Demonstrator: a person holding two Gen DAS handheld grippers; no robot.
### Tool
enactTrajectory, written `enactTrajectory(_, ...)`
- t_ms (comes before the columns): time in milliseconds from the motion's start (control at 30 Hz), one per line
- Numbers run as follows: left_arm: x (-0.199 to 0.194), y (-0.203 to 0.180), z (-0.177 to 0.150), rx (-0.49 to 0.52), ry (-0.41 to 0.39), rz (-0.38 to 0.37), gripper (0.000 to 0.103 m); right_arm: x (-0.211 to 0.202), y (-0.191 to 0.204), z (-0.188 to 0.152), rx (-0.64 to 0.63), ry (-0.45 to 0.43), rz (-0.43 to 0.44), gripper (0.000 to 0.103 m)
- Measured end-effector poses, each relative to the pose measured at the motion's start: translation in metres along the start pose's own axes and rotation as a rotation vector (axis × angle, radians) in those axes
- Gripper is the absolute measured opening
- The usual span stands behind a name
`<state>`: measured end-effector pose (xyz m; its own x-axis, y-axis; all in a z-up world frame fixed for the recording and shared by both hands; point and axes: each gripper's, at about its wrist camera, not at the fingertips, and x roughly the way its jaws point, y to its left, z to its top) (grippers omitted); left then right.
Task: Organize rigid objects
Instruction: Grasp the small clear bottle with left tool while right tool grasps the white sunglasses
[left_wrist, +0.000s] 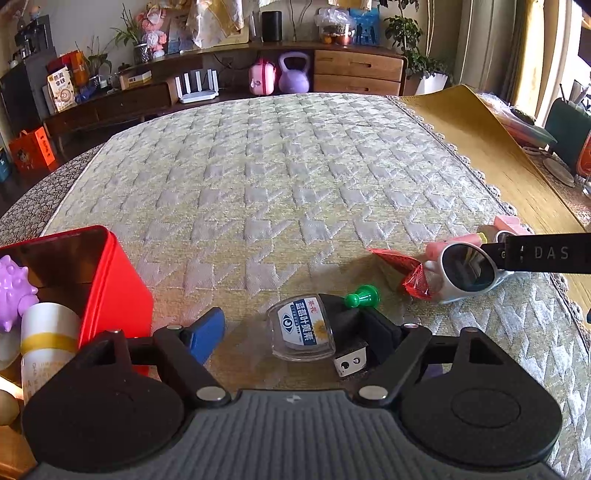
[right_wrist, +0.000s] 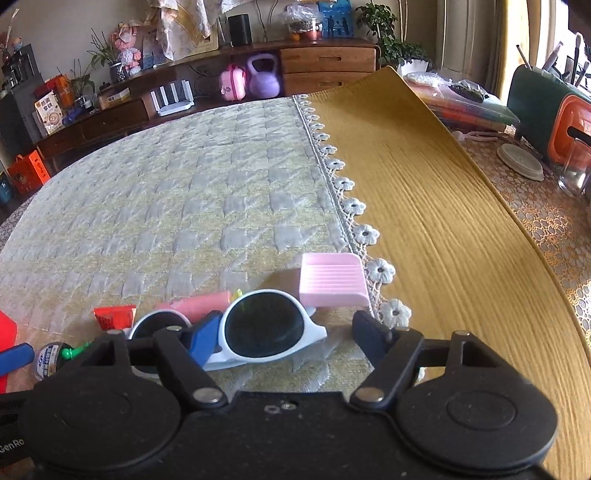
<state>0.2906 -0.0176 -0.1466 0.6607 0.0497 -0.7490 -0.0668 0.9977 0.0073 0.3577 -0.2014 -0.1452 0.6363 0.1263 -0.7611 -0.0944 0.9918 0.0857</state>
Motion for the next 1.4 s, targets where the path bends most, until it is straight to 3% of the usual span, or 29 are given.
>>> enactTrajectory(133, -0.003, -0.003, -0.001, 0.019, -0.013, -0.015, 0.067, -0.003, 0.003, -0.003, -0.026, -0.013, -0.009, 0.058)
enactTrajectory(233, -0.006, -0.007, -0.002, 0.039, -0.024, -0.027, 0.054, -0.006, 0.004, -0.005, -0.032, -0.018, -0.007, 0.057)
enactTrajectory(567, -0.016, 0.001, -0.002, 0.004, 0.005, -0.038, 0.054, -0.030, -0.001, -0.016, -0.029, -0.032, 0.020, 0.056)
enactTrajectory(900, -0.062, 0.011, -0.005, -0.016, -0.008, -0.073, 0.054, -0.087, 0.009, -0.020, -0.061, -0.079, 0.080, 0.057)
enactTrajectory(1400, -0.139, 0.070, -0.020, -0.082, -0.038, -0.067, 0.054, -0.148, 0.072, -0.035, -0.171, -0.119, 0.187, 0.057)
